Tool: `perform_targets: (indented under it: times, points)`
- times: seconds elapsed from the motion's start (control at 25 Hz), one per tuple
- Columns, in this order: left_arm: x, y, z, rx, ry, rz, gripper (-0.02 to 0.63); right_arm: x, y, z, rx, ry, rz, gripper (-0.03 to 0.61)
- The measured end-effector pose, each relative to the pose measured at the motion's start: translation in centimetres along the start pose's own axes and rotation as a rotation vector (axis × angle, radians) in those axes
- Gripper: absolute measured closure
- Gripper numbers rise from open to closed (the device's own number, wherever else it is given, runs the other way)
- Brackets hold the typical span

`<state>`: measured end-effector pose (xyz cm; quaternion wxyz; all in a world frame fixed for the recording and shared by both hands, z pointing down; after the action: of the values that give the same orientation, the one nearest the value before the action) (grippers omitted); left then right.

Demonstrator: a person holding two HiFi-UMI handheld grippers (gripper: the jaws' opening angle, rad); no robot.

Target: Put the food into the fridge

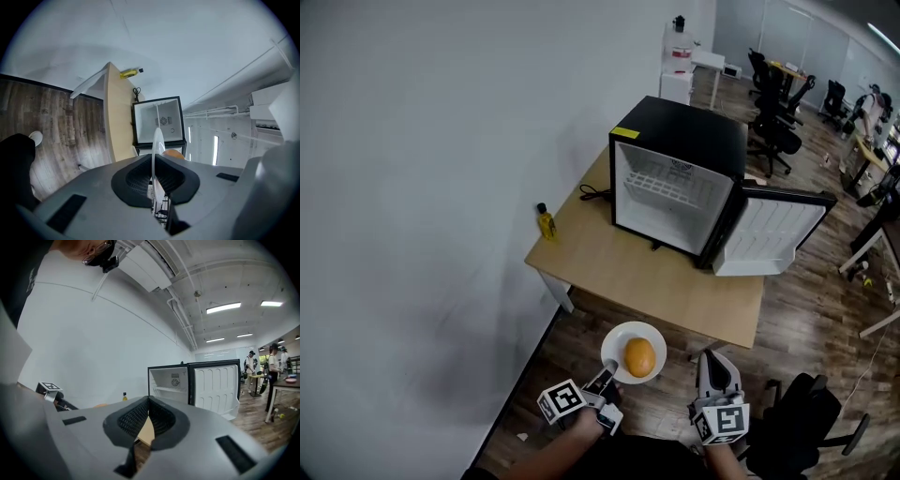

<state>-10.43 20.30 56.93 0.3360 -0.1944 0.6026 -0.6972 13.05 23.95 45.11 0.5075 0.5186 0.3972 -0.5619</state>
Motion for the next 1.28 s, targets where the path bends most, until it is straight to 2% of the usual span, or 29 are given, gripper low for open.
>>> perform_targets:
  times: [0.24, 0.44, 0.56, 0.72, 0.96, 1.16, 1.28]
  points:
    - [5.4, 0.2, 3.9, -0.013, -0.060, 0.002, 0.592, 0.6, -0.7, 6.2, -0.048, -0.019, -0.002, 0.518]
    - [9.8, 0.0, 6.6, -0.018, -0.116, 0.016, 0.592, 1.2, -0.6, 10.9, -0.093, -0.032, -0.044, 0.518]
    - [11.7, -0.2, 7.9, -0.025, -0.144, 0.028, 0.592, 1.7, -0.3, 12.8, -0.123, -0.019, -0.045, 0.518]
    - [13.2, -0.5, 9.1, -0.025, -0.166, 0.030, 0.592, 1.7, -0.4, 14.6, -0.118, -0.036, -0.049, 0.518]
    - [15.5, -1.6, 11.9, -0.008, -0.153, 0.018, 0.592, 0.2, 0.0, 18.0, -0.092, -0.063, -0.039, 0.518]
    - [16.6, -2.0, 15.6, -0.002, -0.116, -0.004, 0.592, 0.7, 1.9, 20.9, -0.046, -0.048, -0.053, 0.518]
    - [17.7, -1.6, 17.4, -0.008, -0.080, 0.018, 0.592, 0.8, 3.0, 23.0, -0.023, -0.045, -0.037, 0.518]
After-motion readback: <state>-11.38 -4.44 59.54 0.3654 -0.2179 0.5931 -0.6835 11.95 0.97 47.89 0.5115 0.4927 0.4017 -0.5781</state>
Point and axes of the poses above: the fingertips, and each gripper's own axes: z forward along the fingers, y to its right, x out of its top, the point moved 5 cm from there along -z, backward along the fingers, and after that the axes turned 4 degrees about z, right-handed, at the moved point
